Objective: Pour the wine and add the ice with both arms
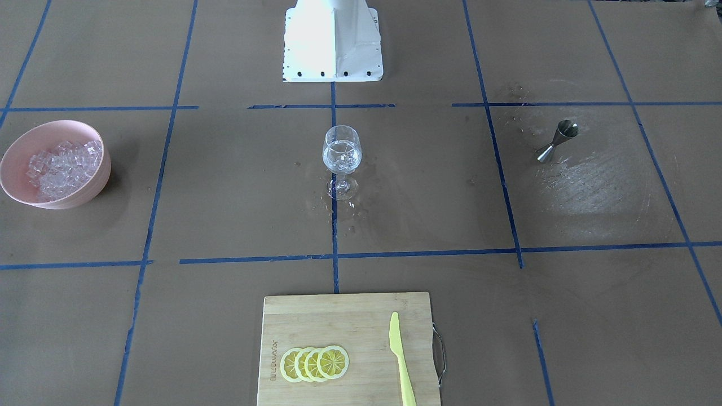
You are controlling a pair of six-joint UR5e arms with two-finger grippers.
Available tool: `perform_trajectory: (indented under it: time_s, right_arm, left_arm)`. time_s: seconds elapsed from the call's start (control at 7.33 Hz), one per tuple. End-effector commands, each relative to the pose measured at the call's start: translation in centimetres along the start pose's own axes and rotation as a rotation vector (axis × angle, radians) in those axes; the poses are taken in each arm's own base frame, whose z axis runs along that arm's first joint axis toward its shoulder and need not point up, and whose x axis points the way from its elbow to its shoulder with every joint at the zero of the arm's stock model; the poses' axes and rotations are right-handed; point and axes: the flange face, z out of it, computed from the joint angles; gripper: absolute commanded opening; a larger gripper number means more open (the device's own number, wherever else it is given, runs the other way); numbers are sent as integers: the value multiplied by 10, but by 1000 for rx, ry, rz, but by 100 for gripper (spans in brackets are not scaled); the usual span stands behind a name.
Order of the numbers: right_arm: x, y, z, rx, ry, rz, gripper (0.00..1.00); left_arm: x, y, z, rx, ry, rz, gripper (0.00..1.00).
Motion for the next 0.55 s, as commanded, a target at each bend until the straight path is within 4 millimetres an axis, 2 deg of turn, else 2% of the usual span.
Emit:
perform_trajectory:
  time_s: [0.0, 0.41]
  right_arm:
    - [-2, -1, -2, 7, 4, -8, 100]
    - [-3, -4, -1, 3, 16, -14, 100]
  left_arm:
    - [3, -1, -3, 6, 0, 7, 100]
    - [7, -2, -6, 12, -1, 13, 100]
